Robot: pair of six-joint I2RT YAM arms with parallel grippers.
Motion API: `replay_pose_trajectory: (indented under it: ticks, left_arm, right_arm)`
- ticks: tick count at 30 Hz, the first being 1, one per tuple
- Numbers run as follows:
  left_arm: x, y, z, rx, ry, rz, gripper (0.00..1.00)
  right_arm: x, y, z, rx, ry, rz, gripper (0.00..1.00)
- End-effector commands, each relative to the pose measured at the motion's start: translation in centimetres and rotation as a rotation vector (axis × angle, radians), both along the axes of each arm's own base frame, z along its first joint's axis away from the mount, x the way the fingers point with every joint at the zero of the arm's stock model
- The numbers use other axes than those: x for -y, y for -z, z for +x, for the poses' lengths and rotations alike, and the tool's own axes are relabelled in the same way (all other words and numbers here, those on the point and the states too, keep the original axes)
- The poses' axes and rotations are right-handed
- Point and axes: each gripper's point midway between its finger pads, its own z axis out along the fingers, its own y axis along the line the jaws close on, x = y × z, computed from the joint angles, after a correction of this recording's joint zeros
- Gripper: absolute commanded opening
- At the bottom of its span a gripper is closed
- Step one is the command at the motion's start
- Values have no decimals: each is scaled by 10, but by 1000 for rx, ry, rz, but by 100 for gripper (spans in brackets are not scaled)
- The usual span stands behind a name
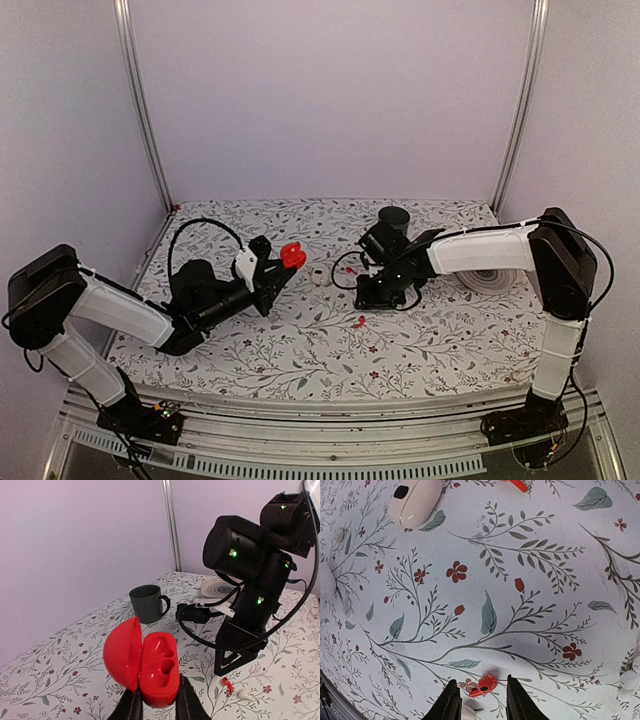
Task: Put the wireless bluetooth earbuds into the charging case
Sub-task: Pick up the right earbud from the center of the board.
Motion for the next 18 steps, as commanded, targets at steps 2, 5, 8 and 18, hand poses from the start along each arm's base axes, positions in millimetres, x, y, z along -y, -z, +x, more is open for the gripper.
replay_pose_trajectory:
  ticks: [2,5,8,18]
  left_arm:
    - [-9,-13,1,40,-14,-23,0]
    - [-9,-15,0,46,-12,-25,0]
    - [-9,-15,0,46,-12,-26,0]
    - [-10,-16,0,50,-11,-30,0]
  right_arm:
    - [7,16,-10,-63,43,-101,33]
    - [5,22,-15,-80,42,-120,33]
    - [2,26,-17,-90,42,-125,32]
    - [2,36,-15,-86,53,-186,29]
